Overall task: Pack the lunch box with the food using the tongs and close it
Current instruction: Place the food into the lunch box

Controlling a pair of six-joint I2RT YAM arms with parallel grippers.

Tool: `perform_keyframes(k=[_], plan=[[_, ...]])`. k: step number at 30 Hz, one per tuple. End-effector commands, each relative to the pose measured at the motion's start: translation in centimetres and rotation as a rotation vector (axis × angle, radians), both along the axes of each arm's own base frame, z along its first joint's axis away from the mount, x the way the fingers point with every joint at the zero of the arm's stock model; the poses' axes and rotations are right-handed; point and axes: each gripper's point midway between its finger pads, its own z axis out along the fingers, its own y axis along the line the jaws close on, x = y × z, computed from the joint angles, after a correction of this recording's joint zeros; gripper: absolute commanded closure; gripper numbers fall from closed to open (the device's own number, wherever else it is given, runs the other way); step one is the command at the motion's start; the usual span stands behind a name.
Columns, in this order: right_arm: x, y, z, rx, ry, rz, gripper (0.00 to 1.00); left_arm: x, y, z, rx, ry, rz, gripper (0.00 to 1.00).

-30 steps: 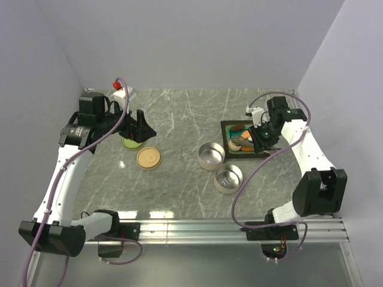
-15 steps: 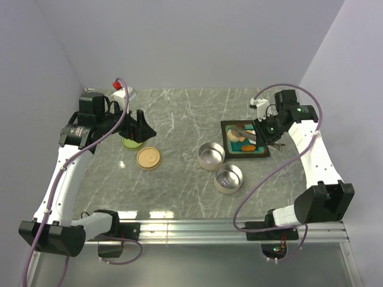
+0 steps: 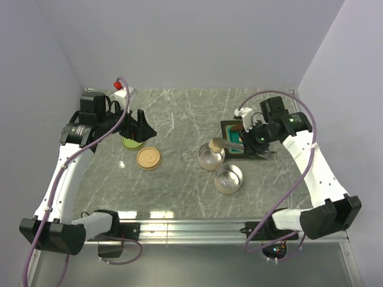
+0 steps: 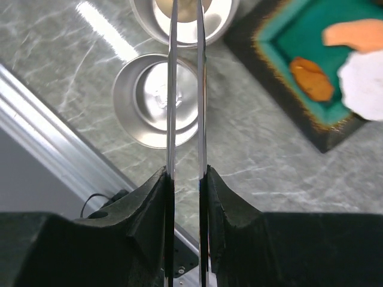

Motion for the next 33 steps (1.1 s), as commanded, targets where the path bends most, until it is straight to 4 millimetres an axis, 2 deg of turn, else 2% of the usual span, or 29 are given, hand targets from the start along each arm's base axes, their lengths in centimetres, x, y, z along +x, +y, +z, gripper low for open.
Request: perform_keyframes(k=[1,10,19,28,33], plan=[[-0.5,1.0,-0.5,0.006,-0.002,0.018,0.66,0.4,0.2,0.8,0.004,-0.037,0.006,0.01],[0.4,2.5,-3.3,-0.027,0.019,0.032,0.66,0.5,0.2,0.6,0.006,-0.031,0.008,0.01],[1.6,3.6,-5.3,-0.050,0.029,0.039,0.63,0.6,0.4,0.3,0.028,-0.045,0.000,0.01],[1.7,4.7,-6.7,-0.058,0.045,0.061,0.61,0.6,0.5,-0.2,0.034,-0.040,0.004,0.01],[1.8,5.1,-7.2,-0.064,0.047,0.066,0.55,0.8,0.6,-0.3,0.038,-0.041,0.005,0.01]])
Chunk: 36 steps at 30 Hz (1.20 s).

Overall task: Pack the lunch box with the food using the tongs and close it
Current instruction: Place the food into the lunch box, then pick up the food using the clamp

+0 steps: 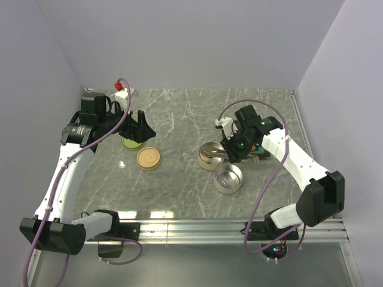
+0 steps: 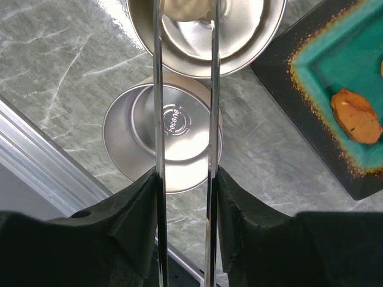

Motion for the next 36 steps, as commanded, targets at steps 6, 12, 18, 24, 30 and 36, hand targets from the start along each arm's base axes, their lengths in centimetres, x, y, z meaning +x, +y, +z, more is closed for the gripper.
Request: perform_keyframes(k=[6,12,18,24,30,36], plan=[[0.8,0.5,0.0,0.001,-0.032,-0.003,0.45,0.6,0.3,0.2,0.013,-0.030,0.002,0.00],[0.5,0.6,1.8,0.025,-0.064,-0.007,0.44,0.5,0.2,0.4,0.011,-0.034,-0.003,0.01],[0.4,0.4,5.4,0.092,-0.135,-0.037,0.44,0.5,0.3,0.5,0.015,-0.037,-0.004,0.01],[1.7,-2.3,8.8,0.222,-0.136,-0.177,0.45,0.4,0.1,0.9,0.008,-0.042,-0.014,0.01],[2.7,-8.9,9.5,0.344,-0.065,-0.410,0.47,0.5,-0.1,1.1,-0.003,-0.042,-0.020,0.01],[2.2,-14.4,8.3,0.452,0.059,-0.572,0.49,0.5,-0.2,1.1,-0.006,-0.041,-0.027,0.01]])
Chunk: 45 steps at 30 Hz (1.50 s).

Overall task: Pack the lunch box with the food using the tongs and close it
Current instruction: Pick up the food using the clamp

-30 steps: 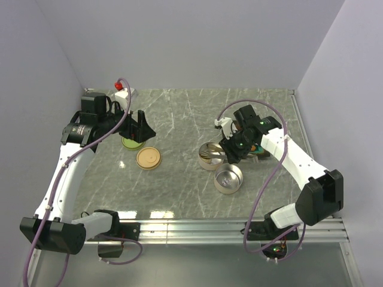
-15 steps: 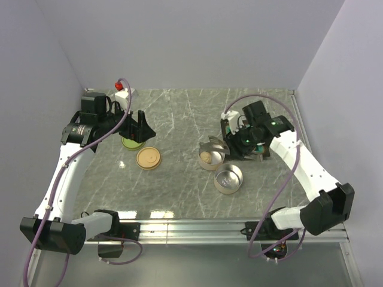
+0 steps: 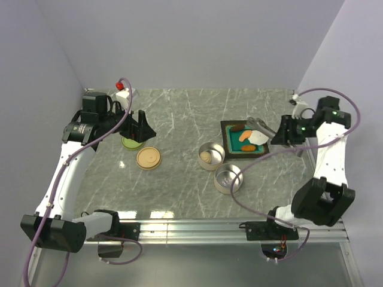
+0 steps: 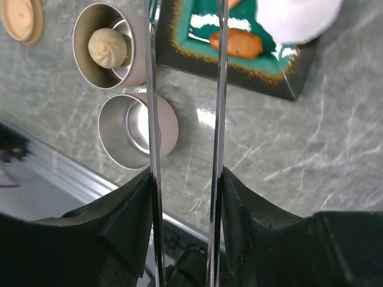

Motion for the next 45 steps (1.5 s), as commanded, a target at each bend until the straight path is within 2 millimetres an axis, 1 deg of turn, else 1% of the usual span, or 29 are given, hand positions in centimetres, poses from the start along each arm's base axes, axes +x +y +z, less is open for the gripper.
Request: perform_keyframes(k=[1,3,4,5,7,8,10,11,14,22,30,34,45], plan=[[-1.2,-1.2,1.1,0.159,0.037,-0.019,0.49,0.1,-0.3,1.5,-0.016,-0.050,-0.025,0.01],[-1.1,-2.8,0.4,0.182,0.058,-0.036,0.49,0.2,-0.3,1.4,-0.019,-0.046,-0.025,0.01],[-1.3,-4.1,0.1,0.190,0.068,-0.076,0.49,0.1,-0.3,1.3,-0.018,-0.046,-0.024,0.01],[-1.2,-5.0,-0.6,0.189,0.084,-0.088,0.50,0.2,-0.3,1.4,-0.018,-0.048,-0.023,0.01],[-1.3,-6.3,-1.3,0.179,0.095,-0.113,0.50,0.2,-0.3,1.2,-0.018,-0.047,-0.023,0.01],[-1.4,-7.4,-2.0,0.174,0.112,-0.138,0.50,0.2,-0.3,1.3,-0.019,-0.047,-0.023,0.00],[-1.2,-8.5,-2.8,0.162,0.120,-0.160,0.50,0.2,-0.3,1.1,-0.022,-0.044,-0.023,0.01],[-1.3,-9.2,-3.5,0.161,0.140,-0.179,0.50,0.2,-0.4,1.1,-0.023,-0.044,-0.026,0.01],[-1.0,-10.4,-4.7,0.161,0.156,-0.207,0.50,0.3,-0.3,1.0,-0.023,-0.040,-0.024,0.01],[-0.3,-11.0,-7.1,0.185,0.193,-0.221,0.51,0.4,-0.3,1.1,-0.019,-0.039,-0.022,0.01],[0.4,-11.1,-8.0,0.223,0.209,-0.222,0.51,0.5,-0.3,0.8,-0.019,-0.031,-0.020,0.01],[0.6,-10.8,-8.6,0.243,0.223,-0.215,0.51,0.6,-0.3,0.9,-0.017,-0.031,-0.019,0.01],[1.6,-9.7,-8.7,0.251,0.221,-0.185,0.53,0.9,-0.3,0.4,-0.013,-0.023,-0.012,0.01]])
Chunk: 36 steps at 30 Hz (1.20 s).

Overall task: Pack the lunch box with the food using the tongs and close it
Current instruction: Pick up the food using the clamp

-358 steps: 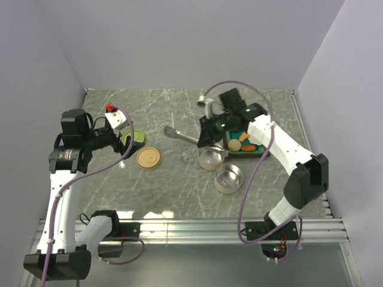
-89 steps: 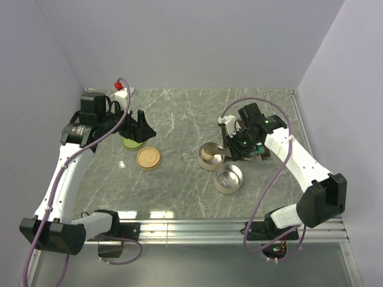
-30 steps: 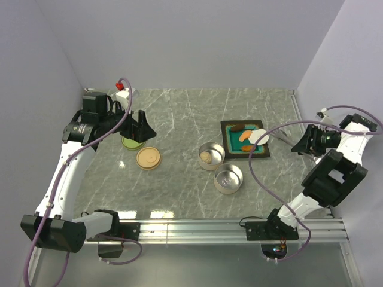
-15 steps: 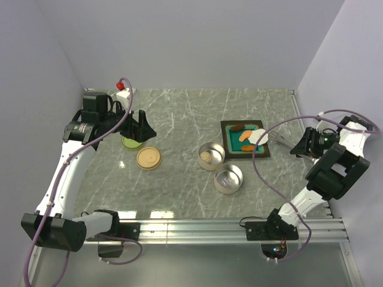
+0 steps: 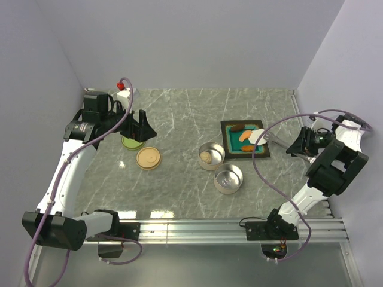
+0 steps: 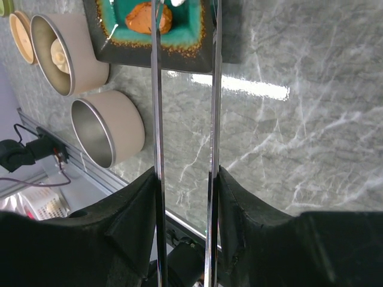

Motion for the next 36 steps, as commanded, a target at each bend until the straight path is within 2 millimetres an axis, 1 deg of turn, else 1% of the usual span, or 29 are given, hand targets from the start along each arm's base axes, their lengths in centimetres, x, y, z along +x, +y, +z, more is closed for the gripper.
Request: perform_keyframes(k=[1,12,17,20,21,23,24,26,27,28,29,34,36], plan=[[1.2,0.3,0.5,0.005,-0.043,0.003,0.53,0.6,-0.1,0.8,-0.011,-0.039,-0.006,0.01],[2.0,1.0,0.1,0.040,-0.039,0.010,0.55,0.7,-0.1,0.5,-0.009,-0.032,-0.005,0.01],[2.4,1.2,0.0,0.058,-0.037,0.006,0.59,0.8,-0.1,0.5,-0.007,-0.031,-0.004,0.01],[2.5,1.3,0.1,0.060,-0.045,0.014,0.68,0.8,-0.1,0.6,-0.009,-0.031,-0.003,0.01],[2.6,1.5,0.3,0.063,-0.047,0.020,0.73,0.8,-0.1,0.6,-0.009,-0.031,-0.003,0.00],[2.5,1.4,0.6,0.055,-0.058,0.028,0.78,0.8,-0.1,0.7,-0.008,-0.031,-0.002,0.00],[2.5,1.4,0.8,0.050,-0.062,0.029,0.85,0.8,0.0,0.8,-0.008,-0.033,-0.001,0.00],[2.4,1.5,1.4,0.042,-0.071,0.038,0.90,0.8,0.0,0.8,-0.008,-0.034,-0.001,0.01],[2.4,1.4,1.7,0.035,-0.081,0.041,0.96,0.7,0.0,0.9,-0.007,-0.038,-0.001,0.01],[2.3,1.5,2.2,0.027,-0.089,0.046,0.99,0.7,0.0,0.9,-0.007,-0.037,0.000,0.00],[2.3,1.5,2.6,0.022,-0.096,0.049,1.00,0.7,0.0,0.9,-0.008,-0.039,-0.001,0.01],[1.8,1.6,4.8,-0.024,-0.145,0.073,1.00,0.7,0.0,1.1,-0.008,-0.042,0.000,0.01],[1.6,1.5,5.4,-0.049,-0.157,0.081,1.00,0.7,0.0,1.1,-0.008,-0.043,-0.001,0.01]])
